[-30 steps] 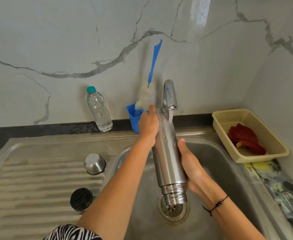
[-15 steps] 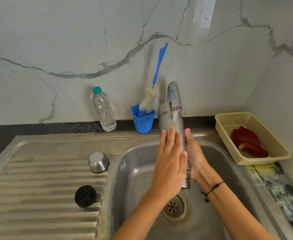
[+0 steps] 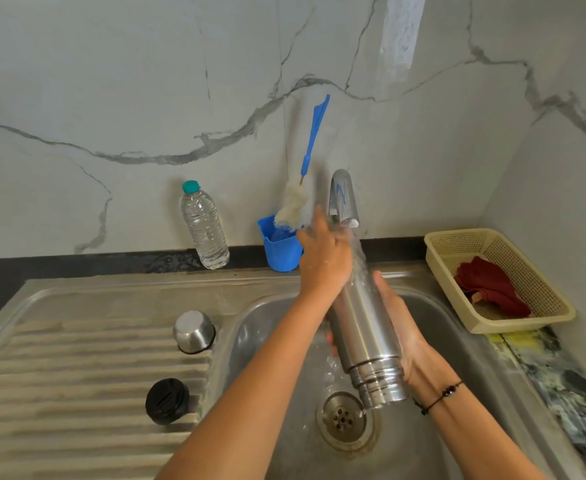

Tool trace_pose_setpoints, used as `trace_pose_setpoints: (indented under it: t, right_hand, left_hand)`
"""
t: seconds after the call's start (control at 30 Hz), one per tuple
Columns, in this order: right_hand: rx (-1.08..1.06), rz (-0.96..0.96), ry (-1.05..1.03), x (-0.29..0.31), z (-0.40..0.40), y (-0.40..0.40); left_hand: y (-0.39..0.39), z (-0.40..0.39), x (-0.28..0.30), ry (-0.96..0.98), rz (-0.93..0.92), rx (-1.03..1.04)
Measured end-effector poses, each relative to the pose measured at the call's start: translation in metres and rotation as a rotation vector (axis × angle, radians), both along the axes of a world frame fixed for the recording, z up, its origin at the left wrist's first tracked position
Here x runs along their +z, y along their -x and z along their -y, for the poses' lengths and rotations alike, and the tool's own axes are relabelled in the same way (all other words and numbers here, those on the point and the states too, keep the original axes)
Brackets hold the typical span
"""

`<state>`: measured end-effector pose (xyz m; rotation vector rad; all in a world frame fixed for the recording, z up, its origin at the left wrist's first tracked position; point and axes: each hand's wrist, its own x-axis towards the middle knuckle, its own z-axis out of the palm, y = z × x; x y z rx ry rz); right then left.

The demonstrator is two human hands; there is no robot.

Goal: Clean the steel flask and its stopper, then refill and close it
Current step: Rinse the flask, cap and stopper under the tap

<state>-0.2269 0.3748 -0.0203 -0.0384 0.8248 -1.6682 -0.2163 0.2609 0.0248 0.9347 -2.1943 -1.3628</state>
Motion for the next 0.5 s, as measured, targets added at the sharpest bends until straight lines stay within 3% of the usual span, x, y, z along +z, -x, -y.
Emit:
trace_pose_setpoints:
  t: [0.1,0.2,0.37,0.5]
  right_hand:
    - [0.019,0.059,0.042,-0.009,-0.002,-0.002]
    - [0.011,0.031,-0.045,-0.006,0.000,-0.005]
    - [-0.090,-0.431,-0.312,0.002,0.006,-0.010]
    - [-0.149,-0.325,-0.314,0.001,0.013,-0.010]
  left_hand:
    - [0.009,0.011,-0.003,-0.072,-0.004,0.079]
    - [0.010,0.013,-0.006,-0.042,0.023,0.082]
    - [0.003,0.015,-0.015,0.036,0.034,0.097]
    - [-0.013,-0.003,-0.034,0.248,0.089,-0.078]
